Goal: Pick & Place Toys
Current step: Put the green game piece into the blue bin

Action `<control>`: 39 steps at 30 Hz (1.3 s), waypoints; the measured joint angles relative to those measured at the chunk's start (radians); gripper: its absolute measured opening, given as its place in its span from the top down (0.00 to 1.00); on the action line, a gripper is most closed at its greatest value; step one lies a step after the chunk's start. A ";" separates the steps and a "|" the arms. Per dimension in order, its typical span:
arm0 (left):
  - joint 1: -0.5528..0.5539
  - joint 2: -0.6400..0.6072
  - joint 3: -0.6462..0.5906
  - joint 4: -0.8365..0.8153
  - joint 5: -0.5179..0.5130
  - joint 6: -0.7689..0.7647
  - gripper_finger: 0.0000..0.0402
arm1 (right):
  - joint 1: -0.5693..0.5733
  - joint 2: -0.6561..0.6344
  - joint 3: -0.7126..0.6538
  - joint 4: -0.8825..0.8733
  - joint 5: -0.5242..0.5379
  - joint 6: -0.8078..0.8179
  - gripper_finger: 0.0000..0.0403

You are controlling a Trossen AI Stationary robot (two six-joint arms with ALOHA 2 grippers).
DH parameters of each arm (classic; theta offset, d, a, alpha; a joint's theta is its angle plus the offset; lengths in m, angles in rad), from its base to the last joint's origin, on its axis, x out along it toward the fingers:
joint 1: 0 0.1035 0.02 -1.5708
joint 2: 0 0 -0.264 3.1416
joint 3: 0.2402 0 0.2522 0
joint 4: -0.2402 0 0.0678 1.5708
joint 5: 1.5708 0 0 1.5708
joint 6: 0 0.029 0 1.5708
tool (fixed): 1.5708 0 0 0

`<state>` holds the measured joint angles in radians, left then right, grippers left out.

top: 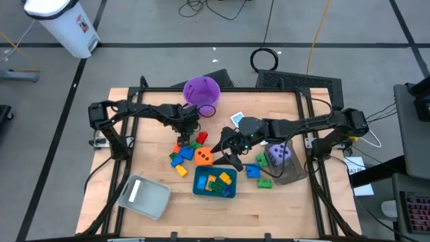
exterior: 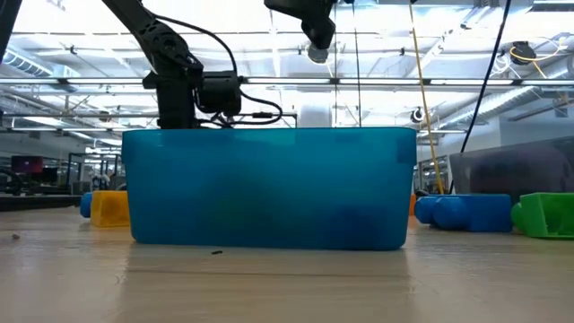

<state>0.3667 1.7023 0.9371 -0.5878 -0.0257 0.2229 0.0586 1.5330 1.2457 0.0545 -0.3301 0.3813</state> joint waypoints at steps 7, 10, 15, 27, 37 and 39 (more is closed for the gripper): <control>0.008 0.000 0.000 0.027 0.034 -0.022 0.39 | -0.001 -0.001 0.000 0.001 0.021 -0.003 0.37; 0.009 0.000 0.000 0.036 0.032 -0.022 0.49 | -0.001 -0.001 0.000 0.001 0.020 -0.001 0.37; 0.009 0.000 0.000 0.038 0.026 -0.042 0.63 | -0.001 -0.001 0.000 0.001 0.021 -0.001 0.37; 0.009 -0.031 0.005 0.017 0.073 -0.186 0.60 | -0.002 -0.001 0.000 0.001 0.020 -0.008 0.37; -0.002 -0.264 0.090 -0.045 0.247 -0.360 0.63 | -0.020 -0.001 0.000 0.050 0.015 0.012 0.37; -0.013 -0.320 0.102 -0.034 0.276 -0.404 0.62 | -0.026 -0.001 0.000 0.082 0.016 0.029 0.37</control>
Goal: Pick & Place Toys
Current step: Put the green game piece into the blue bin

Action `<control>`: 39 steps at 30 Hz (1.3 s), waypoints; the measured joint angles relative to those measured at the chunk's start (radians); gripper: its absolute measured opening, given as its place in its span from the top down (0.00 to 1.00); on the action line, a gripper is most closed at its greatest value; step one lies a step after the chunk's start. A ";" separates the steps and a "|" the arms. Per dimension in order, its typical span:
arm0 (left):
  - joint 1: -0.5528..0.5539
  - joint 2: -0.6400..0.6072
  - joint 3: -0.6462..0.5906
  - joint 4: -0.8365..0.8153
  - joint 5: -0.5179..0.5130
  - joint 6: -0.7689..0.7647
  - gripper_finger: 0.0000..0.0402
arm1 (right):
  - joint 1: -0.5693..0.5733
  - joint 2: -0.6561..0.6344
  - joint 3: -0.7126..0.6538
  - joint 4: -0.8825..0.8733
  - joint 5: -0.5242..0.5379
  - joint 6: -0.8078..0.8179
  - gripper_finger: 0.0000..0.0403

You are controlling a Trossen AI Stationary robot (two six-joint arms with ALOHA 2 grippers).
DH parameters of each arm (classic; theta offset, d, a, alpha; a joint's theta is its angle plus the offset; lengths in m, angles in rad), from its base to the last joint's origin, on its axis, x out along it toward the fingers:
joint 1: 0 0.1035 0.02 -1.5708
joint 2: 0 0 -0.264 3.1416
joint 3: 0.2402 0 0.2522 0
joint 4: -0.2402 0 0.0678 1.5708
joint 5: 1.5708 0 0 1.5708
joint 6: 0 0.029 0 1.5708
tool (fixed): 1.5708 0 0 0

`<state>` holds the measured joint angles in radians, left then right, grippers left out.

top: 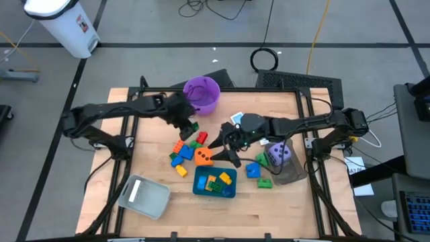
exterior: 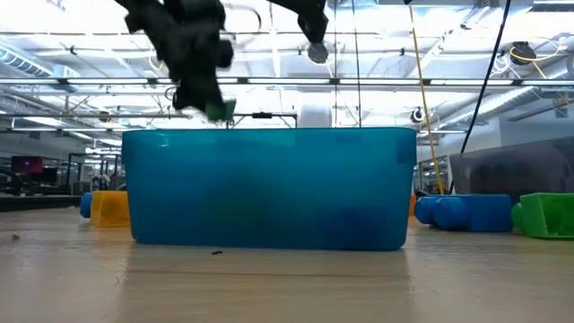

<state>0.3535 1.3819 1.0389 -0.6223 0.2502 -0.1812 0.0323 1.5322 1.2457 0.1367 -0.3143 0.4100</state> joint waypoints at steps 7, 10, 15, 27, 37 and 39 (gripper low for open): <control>-0.077 -0.160 0.005 0.210 0.020 -0.174 0.63 | -0.046 0.000 0.000 0.149 0.065 0.041 0.37; -0.131 -0.187 0.006 0.322 0.002 -0.229 0.63 | -0.071 0.000 0.000 0.212 0.098 0.043 0.37; -0.218 -0.182 0.004 0.461 -0.076 -0.273 0.63 | -0.104 -0.001 0.000 0.281 0.124 0.045 0.37; -0.276 -0.171 0.004 0.546 -0.113 -0.289 0.63 | -0.144 0.000 0.000 0.310 0.197 -0.012 0.37; -0.277 -0.171 0.004 0.599 -0.131 -0.273 0.63 | -0.143 0.000 0.000 0.288 0.129 0.021 0.37; -0.277 -0.171 0.004 0.617 -0.134 -0.261 0.63 | -0.143 0.000 0.000 0.282 0.130 0.023 0.37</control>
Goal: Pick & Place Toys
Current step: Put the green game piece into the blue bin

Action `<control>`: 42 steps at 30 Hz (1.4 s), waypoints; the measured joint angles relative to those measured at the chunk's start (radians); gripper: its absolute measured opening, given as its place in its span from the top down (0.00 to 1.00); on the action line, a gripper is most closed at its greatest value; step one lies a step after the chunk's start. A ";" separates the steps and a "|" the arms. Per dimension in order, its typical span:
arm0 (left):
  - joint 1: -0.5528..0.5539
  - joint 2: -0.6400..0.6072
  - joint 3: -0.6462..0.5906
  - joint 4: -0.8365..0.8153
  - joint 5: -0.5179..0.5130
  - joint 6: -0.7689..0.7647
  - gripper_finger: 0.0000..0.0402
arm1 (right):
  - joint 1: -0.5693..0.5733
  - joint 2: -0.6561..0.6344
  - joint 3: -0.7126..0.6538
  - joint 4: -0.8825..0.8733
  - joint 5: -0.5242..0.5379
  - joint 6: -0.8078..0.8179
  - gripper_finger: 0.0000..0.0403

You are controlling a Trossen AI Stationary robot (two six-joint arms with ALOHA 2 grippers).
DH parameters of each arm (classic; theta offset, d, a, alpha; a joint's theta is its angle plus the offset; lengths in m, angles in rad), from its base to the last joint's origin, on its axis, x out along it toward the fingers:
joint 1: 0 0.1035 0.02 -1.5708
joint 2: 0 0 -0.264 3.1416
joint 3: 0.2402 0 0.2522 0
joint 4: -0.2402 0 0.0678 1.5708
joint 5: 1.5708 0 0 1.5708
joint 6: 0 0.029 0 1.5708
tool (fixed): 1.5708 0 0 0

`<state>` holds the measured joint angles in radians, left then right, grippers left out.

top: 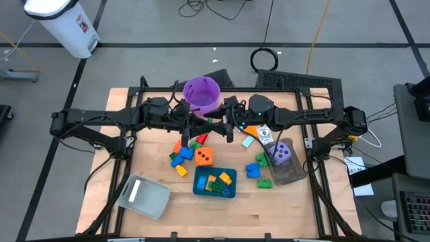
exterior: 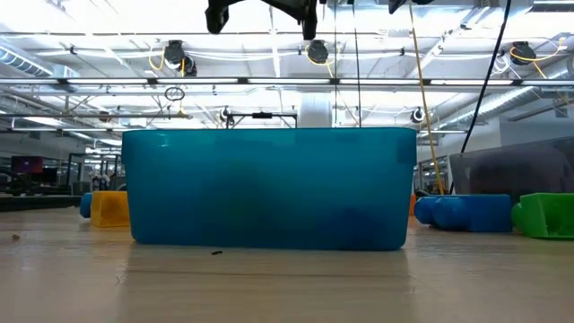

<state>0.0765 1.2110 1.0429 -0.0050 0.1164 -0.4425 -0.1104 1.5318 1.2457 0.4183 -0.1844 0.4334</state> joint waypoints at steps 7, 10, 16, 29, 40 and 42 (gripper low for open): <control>0.001 0.000 -0.001 0.029 -0.009 0.004 0.63 | 0.000 -0.002 0.001 0.004 -0.003 0.001 0.37; 0.000 0.000 -0.001 0.030 -0.010 0.004 0.63 | 0.000 -0.002 0.001 0.007 -0.004 0.009 0.39; -0.001 0.000 -0.001 0.042 -0.010 0.004 0.62 | 0.000 -0.002 0.001 0.025 -0.054 0.033 0.54; 0.001 0.000 -0.001 0.082 -0.012 -0.039 0.57 | 0.000 -0.002 0.002 0.046 -0.058 0.052 0.67; 0.007 0.001 -0.001 0.090 -0.013 -0.091 0.55 | -0.041 -0.037 -0.001 0.008 -0.070 0.032 0.67; 0.008 -0.002 0.001 0.098 -0.007 -0.100 0.52 | -0.044 -0.052 -0.002 0.001 -0.071 0.021 0.67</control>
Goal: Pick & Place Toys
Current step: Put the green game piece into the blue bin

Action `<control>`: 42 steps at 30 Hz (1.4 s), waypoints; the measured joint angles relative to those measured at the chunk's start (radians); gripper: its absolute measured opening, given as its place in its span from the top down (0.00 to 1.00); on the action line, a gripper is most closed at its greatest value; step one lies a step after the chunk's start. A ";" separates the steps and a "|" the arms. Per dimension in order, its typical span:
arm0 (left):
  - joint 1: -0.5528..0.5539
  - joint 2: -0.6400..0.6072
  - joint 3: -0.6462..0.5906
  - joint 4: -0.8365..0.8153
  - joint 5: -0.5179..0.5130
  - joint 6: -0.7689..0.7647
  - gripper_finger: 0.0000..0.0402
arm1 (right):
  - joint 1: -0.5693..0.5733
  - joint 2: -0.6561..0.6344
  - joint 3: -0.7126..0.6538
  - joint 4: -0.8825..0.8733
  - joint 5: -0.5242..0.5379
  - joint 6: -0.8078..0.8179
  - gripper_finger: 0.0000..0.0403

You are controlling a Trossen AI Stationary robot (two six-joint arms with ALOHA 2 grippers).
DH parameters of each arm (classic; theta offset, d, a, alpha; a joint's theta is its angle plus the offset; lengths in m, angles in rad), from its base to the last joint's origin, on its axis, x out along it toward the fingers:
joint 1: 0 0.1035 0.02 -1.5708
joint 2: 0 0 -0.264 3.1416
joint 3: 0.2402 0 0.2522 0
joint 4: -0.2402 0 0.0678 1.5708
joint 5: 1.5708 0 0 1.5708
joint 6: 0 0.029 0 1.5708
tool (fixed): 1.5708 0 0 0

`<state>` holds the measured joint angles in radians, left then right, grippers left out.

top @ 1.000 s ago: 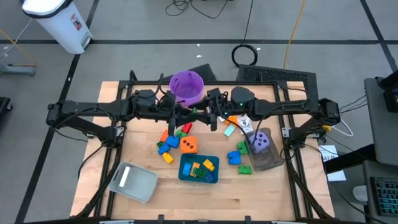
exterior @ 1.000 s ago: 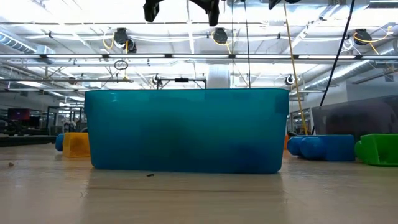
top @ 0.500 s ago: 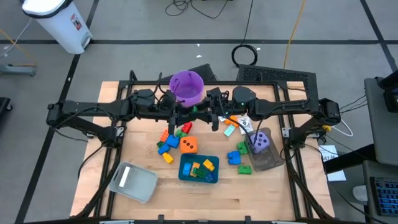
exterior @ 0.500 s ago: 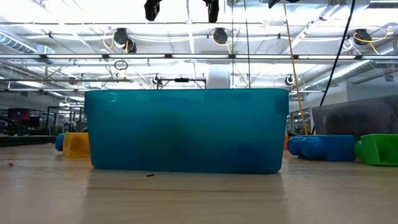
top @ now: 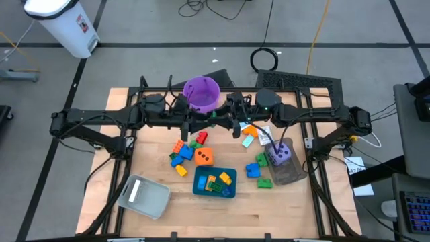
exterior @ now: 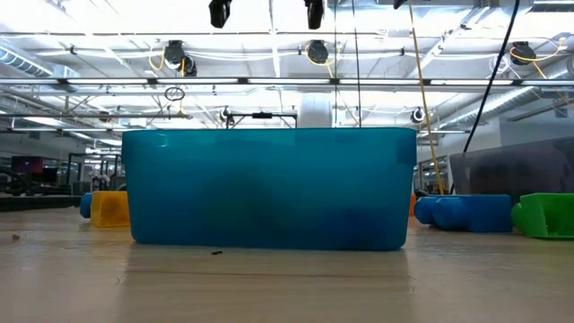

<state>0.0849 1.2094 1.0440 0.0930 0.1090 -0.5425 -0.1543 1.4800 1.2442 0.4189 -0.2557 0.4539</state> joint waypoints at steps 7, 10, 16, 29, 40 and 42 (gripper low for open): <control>0.016 -0.005 0.001 0.040 0.067 -0.017 0.37 | -0.004 -0.070 0.000 -0.119 0.029 -0.056 0.67; 0.025 -0.021 0.001 0.069 0.105 -0.031 0.33 | -0.004 -0.114 0.000 -0.213 0.054 -0.088 0.67; 0.027 -0.088 0.000 0.119 0.113 -0.084 0.32 | 0.028 -0.208 0.000 -0.363 0.049 -0.116 0.67; -0.105 -0.197 0.000 -0.175 0.074 -0.176 0.41 | 0.388 -0.215 0.000 -0.552 0.246 -0.127 0.67; -0.228 -0.161 -0.001 -0.403 -0.005 -0.227 0.46 | 0.493 0.010 0.001 -0.565 0.256 -0.090 0.67; -0.247 -0.156 -0.001 -0.433 -0.005 -0.232 0.46 | 0.494 0.055 0.001 -0.559 0.256 -0.069 0.67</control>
<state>-0.1622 1.0531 1.0431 -0.3398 0.1040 -0.7740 0.3401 1.5352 1.2449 -0.1403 -0.0001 0.3850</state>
